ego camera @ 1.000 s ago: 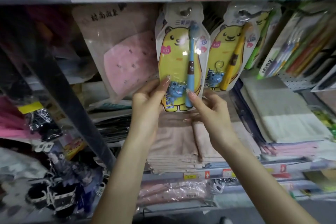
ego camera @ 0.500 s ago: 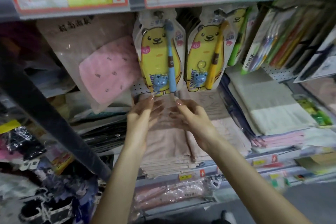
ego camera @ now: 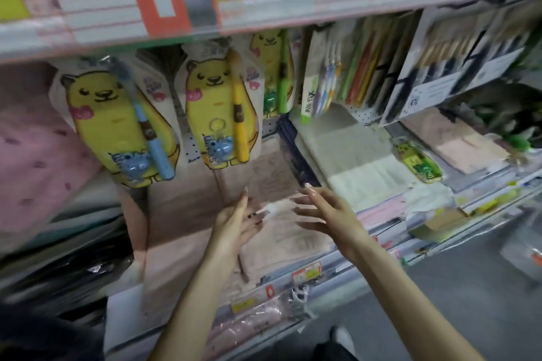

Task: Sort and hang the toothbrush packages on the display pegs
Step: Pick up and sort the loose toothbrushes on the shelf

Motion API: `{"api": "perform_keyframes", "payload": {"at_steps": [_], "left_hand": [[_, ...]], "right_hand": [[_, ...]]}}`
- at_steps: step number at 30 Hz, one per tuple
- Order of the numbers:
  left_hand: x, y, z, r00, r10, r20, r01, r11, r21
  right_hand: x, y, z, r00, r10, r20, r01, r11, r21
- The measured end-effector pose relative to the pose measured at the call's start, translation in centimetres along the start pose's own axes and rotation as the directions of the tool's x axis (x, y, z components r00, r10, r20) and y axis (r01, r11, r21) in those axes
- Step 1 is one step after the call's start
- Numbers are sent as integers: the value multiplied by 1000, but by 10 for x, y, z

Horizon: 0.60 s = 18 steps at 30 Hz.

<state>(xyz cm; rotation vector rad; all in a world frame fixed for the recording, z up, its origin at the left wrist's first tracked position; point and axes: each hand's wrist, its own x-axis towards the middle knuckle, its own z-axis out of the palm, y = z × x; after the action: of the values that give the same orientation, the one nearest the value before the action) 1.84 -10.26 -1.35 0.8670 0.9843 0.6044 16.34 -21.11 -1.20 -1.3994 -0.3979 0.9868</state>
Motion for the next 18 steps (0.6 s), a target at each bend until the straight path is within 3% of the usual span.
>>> {"api": "perform_keyframes", "payload": {"at_steps": [7, 14, 18], "left_hand": [[37, -22, 65, 995, -96, 37, 94, 994, 50], [73, -40, 108, 991, -133, -16, 134, 991, 11], [81, -45, 123, 988, -92, -127, 96, 995, 24]], "right_hand": [[26, -12, -72, 999, 2, -34, -4, 998, -61], [60, -40, -132, 993, -7, 118, 29, 981, -193], [80, -56, -148, 973, -26, 231, 78, 973, -220]]}}
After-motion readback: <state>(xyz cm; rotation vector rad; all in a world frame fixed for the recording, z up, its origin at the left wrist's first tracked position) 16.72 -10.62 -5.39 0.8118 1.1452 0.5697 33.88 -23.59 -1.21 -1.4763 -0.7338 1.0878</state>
